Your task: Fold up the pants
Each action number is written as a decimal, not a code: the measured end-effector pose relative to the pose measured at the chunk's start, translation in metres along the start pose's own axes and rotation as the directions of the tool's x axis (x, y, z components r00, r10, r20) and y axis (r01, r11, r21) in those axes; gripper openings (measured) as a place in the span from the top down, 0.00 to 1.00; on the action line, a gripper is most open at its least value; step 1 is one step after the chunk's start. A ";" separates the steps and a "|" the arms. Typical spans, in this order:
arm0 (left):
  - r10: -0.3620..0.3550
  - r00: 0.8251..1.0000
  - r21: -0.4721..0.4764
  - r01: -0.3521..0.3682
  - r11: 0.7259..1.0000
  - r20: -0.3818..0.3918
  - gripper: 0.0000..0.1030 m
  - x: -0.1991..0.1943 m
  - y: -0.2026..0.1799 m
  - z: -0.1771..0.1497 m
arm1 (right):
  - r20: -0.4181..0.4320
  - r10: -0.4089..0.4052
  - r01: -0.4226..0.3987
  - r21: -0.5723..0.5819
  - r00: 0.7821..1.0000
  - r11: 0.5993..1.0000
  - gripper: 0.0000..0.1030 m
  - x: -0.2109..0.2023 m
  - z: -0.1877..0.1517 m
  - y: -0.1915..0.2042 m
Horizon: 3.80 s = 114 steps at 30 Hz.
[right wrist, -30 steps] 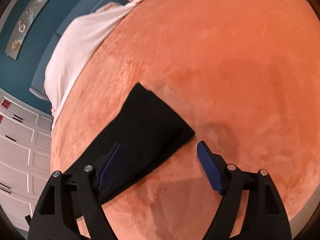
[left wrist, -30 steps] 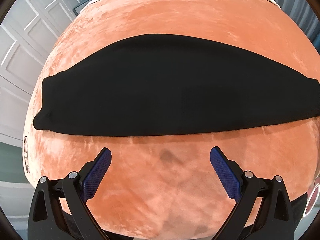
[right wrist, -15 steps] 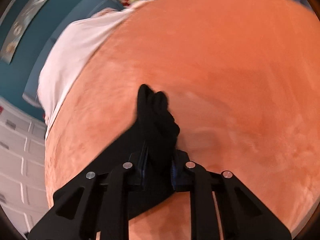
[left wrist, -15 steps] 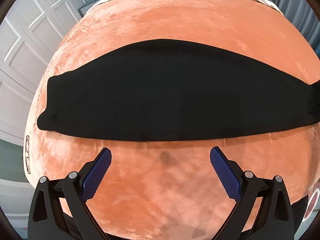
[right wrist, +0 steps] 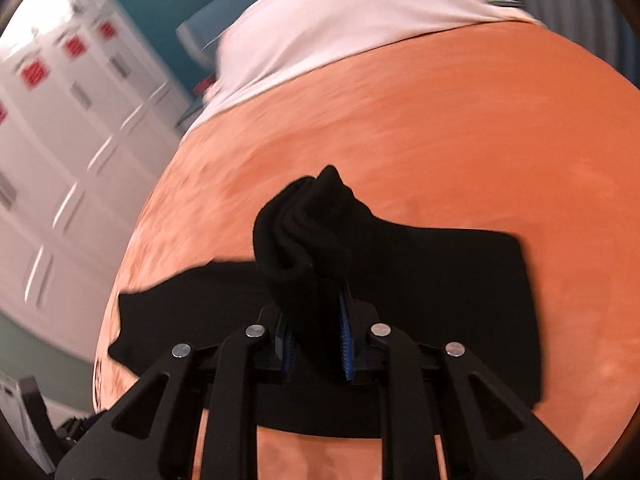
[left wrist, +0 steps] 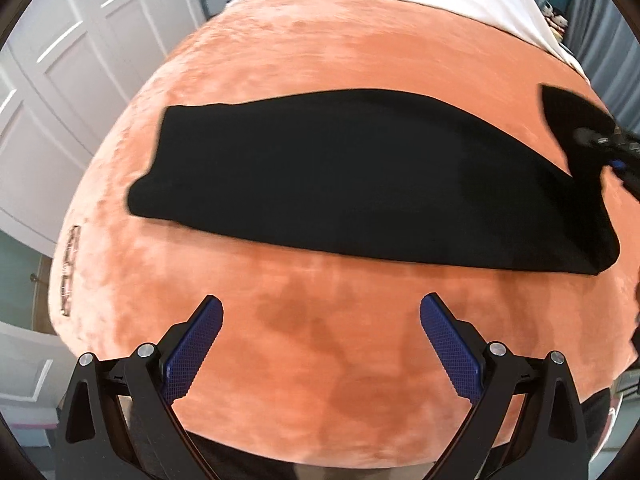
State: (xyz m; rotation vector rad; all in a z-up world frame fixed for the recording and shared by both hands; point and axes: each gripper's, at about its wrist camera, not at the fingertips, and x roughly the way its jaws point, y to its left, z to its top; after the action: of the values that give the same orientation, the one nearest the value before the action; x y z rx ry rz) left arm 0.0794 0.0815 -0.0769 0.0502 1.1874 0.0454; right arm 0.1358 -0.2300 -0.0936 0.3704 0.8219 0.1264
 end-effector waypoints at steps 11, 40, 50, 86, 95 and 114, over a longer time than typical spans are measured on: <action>-0.010 1.000 -0.085 0.013 0.996 0.028 0.05 -0.002 0.075 -0.008 | -0.198 -0.194 0.121 -0.333 0.961 0.935 0.71 0.117 -0.084 0.104; -0.073 0.997 -0.113 0.074 0.991 0.009 0.05 0.033 0.081 0.026 | -0.206 -0.220 0.168 -0.241 0.954 0.956 0.82 0.161 -0.051 0.125; -0.056 0.998 -0.131 0.055 0.990 -0.008 0.05 0.040 0.092 0.018 | -0.098 -0.155 0.105 -0.394 0.983 0.913 0.40 0.099 -0.084 0.147; -0.187 0.981 -0.348 0.160 0.924 -0.045 0.05 0.071 0.144 0.021 | -0.202 -0.063 0.025 -0.185 0.977 0.982 0.73 0.128 -0.056 0.153; -0.342 0.935 -0.739 0.292 0.607 0.088 0.06 0.139 0.226 0.041 | -0.067 -0.140 0.125 -0.196 0.988 0.973 0.53 0.047 -0.083 0.125; -0.045 0.996 -0.624 0.081 0.777 0.074 0.55 0.148 0.205 0.073 | -0.155 -0.151 0.186 0.245 0.976 0.951 0.50 0.052 -0.083 -0.055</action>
State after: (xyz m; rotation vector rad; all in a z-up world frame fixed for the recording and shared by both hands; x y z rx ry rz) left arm 0.2000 0.2946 -0.1736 -0.5807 1.0668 0.3807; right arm 0.1082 -0.2453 -0.2013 0.5396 1.0035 -0.1190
